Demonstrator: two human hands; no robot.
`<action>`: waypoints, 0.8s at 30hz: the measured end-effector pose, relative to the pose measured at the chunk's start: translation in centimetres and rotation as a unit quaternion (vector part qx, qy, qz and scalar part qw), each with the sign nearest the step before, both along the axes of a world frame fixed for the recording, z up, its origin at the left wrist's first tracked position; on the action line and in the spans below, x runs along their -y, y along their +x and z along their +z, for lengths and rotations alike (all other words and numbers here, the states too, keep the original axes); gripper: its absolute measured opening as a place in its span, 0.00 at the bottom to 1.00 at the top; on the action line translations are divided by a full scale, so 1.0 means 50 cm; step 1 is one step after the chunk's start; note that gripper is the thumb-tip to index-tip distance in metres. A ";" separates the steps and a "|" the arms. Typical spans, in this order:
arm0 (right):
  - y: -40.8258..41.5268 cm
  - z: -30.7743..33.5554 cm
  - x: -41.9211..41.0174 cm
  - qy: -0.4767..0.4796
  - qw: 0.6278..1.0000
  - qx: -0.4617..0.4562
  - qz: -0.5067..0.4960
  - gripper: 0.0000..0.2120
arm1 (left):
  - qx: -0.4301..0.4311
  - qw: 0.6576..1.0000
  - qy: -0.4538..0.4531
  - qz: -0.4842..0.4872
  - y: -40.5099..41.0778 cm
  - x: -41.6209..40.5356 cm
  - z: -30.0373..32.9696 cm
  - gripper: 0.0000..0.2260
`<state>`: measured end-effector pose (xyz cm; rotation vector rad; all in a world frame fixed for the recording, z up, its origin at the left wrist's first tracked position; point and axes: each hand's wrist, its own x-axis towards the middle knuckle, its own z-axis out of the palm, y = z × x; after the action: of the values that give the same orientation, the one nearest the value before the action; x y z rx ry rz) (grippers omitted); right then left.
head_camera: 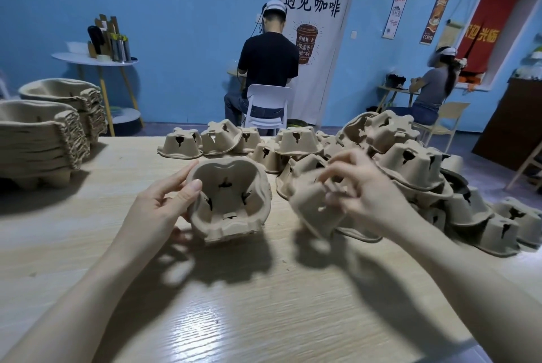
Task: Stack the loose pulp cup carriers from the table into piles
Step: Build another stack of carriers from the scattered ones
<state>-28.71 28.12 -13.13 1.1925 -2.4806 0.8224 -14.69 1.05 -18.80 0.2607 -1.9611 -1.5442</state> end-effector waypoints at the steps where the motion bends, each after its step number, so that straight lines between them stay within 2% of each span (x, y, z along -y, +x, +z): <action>1: 0.007 -0.011 0.005 0.033 0.998 0.050 0.011 0.13 | 0.001 1.000 0.003 0.000 0.000 0.000 0.000 0.20; 3: 0.017 -0.028 0.015 0.074 0.990 0.120 0.023 0.13 | 0.001 1.000 0.010 0.001 -0.001 0.000 0.000 0.19; 5: 0.025 -0.031 0.025 0.113 0.984 0.135 0.016 0.08 | -0.001 1.000 0.012 0.004 -0.001 0.000 -0.001 0.20; 7: 0.029 -0.031 0.038 0.163 0.980 0.115 -0.002 0.09 | -0.003 1.000 0.009 0.005 0.000 0.001 -0.001 0.22; 10: 0.032 -0.027 0.053 0.241 0.969 0.049 -0.022 0.15 | -0.005 1.000 0.004 0.004 -0.001 0.002 0.000 0.23; 12: 0.031 -0.025 0.053 0.259 0.965 0.039 -0.025 0.19 | -0.004 1.000 0.000 0.002 0.000 0.003 -0.001 0.23; 14: 0.024 -0.032 0.047 0.207 0.977 0.049 -0.007 0.26 | -0.005 1.000 0.000 0.002 -0.001 0.005 -0.002 0.24; 16: 0.016 -0.042 0.038 0.078 0.994 0.072 0.024 0.35 | -0.004 1.000 -0.001 0.004 -0.001 0.006 -0.002 0.24; 18: 0.011 -0.059 0.029 -0.017 0.997 0.057 0.039 0.43 | -0.002 1.000 -0.001 0.004 -0.001 0.005 -0.001 0.23; 21: 0.023 -0.083 0.020 -0.046 0.999 0.002 0.015 0.44 | -0.003 1.000 0.001 0.002 0.002 0.001 0.002 0.22; 24: 0.039 -0.101 0.006 -0.067 0.998 -0.019 0.008 0.39 | -0.003 1.000 -0.003 0.006 0.002 0.001 0.000 0.18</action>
<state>-26.75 27.80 -18.17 1.1720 -2.3485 0.9450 -14.57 0.98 -18.83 0.2656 -1.9560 -1.5308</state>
